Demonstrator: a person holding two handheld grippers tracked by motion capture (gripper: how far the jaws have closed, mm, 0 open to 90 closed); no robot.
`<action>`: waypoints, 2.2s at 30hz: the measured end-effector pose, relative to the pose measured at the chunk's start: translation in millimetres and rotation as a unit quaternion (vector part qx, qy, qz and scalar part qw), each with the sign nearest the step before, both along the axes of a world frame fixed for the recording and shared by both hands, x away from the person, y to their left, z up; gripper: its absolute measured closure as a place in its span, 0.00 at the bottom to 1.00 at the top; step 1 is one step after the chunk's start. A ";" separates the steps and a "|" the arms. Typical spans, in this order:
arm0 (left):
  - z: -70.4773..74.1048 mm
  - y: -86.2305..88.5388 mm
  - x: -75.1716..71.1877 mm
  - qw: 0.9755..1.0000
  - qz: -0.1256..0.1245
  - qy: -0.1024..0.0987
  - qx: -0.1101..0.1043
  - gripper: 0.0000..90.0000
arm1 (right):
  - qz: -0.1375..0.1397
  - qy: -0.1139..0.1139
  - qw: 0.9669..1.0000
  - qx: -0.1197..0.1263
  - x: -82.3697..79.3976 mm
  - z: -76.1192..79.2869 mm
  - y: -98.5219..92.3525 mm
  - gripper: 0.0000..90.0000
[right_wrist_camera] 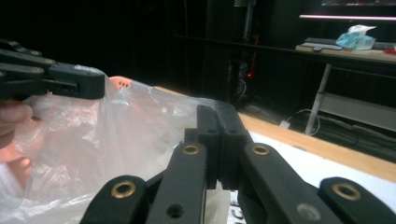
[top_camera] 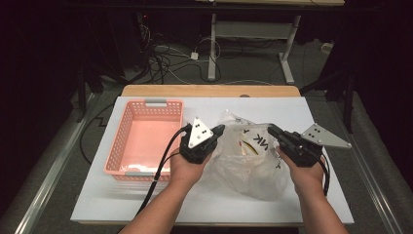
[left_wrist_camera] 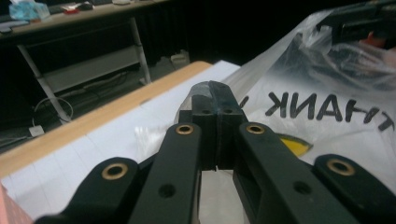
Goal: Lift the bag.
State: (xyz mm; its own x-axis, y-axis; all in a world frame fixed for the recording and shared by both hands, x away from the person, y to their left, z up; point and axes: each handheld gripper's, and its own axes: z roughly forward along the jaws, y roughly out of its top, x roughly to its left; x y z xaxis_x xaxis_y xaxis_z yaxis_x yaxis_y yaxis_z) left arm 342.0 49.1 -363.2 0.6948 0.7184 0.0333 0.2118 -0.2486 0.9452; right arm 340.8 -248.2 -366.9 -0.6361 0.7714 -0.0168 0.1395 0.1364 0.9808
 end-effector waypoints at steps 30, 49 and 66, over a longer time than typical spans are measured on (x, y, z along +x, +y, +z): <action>110.7 -17.6 38.4 0.992 0.014 -0.101 -0.074 0.98 | -0.042 -0.097 0.992 0.075 29.1 94.0 8.5 1.00; 68.1 -11.5 79.7 0.997 0.044 -0.036 -0.053 0.97 | -0.098 -0.062 0.992 0.046 64.2 70.3 -7.9 1.00; 32.6 15.8 -1.3 0.998 -0.024 -0.008 -0.051 0.44 | -0.088 -0.047 0.995 0.010 51.0 48.1 -19.3 1.00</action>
